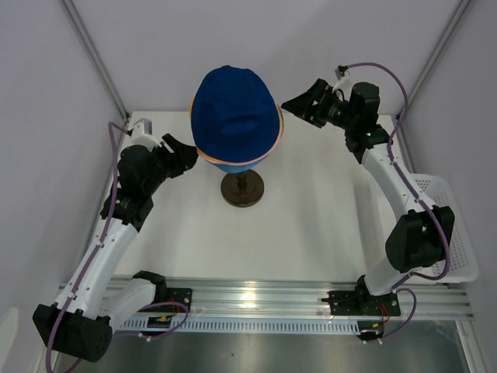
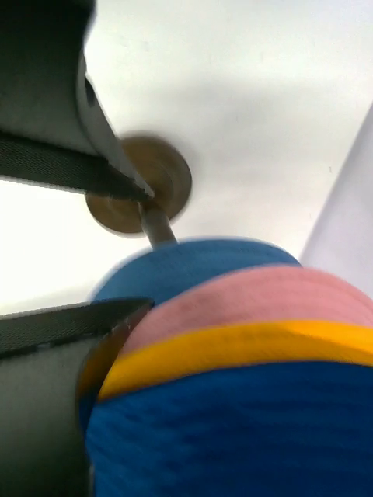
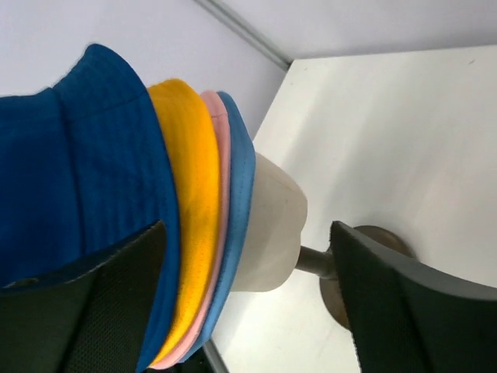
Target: Stack the hats
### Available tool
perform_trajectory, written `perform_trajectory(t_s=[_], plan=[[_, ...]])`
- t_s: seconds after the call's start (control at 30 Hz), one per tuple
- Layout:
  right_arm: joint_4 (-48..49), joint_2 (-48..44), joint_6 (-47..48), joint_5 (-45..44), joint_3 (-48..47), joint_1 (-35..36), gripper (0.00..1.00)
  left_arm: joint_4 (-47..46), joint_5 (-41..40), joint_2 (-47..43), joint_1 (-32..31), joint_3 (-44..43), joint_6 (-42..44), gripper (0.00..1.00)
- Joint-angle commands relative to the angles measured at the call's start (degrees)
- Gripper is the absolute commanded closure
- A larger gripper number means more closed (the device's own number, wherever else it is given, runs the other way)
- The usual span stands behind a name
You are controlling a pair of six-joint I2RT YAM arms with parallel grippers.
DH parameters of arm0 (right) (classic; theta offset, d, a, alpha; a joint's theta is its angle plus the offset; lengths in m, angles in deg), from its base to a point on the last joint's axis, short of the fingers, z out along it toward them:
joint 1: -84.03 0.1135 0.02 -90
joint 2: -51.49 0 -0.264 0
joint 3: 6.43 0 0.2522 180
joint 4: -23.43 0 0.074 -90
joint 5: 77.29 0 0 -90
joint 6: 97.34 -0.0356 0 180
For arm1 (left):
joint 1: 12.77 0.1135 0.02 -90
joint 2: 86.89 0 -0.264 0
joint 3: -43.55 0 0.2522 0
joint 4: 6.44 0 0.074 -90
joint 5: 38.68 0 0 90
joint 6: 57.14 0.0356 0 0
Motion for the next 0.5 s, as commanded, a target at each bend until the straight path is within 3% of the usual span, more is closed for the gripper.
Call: perform_trajectory(t_s=[0.0, 0.03, 0.07, 0.13, 0.3, 0.37, 0.47], plan=[[-8.13, -5.97, 6.39, -3.12, -7.34, -2.07, 0.07, 7.15, -3.46, -4.22, -0.15, -7.03, 4.72, 0.35], [-9.82, -6.76, 7.35, -4.35, -7.79, -2.77, 0.04, 7.77, -3.91, -4.84, -0.15, -7.73, 5.25, 0.27], [-11.49, -8.60, 8.23, -7.49, -8.06, -4.25, 0.01, 8.30, -4.26, -5.71, -0.15, -10.78, 5.78, 0.13], [-15.36, -10.46, 10.52, -9.98, -7.63, -6.10, 0.01, 9.52, -4.35, -6.68, -0.15, -13.26, 7.53, 0.01], [-27.37, -15.20, 16.22, -19.98, -5.69, -12.17, 0.01, 15.67, -8.13, -11.42, -0.15, -17.93, 10.61, 0.00], [-31.18, -16.61, 17.29, -29.20, -3.68, -12.35, 0.00, 19.36, -9.44, -13.53, -0.15, -17.24, 11.75, 0.01], [-34.09, -21.61, 17.12, -35.82, 2.54, -12.35, 0.01, 24.37, -10.76, -18.63, -0.15, -12.93, 14.04, 0.00]])
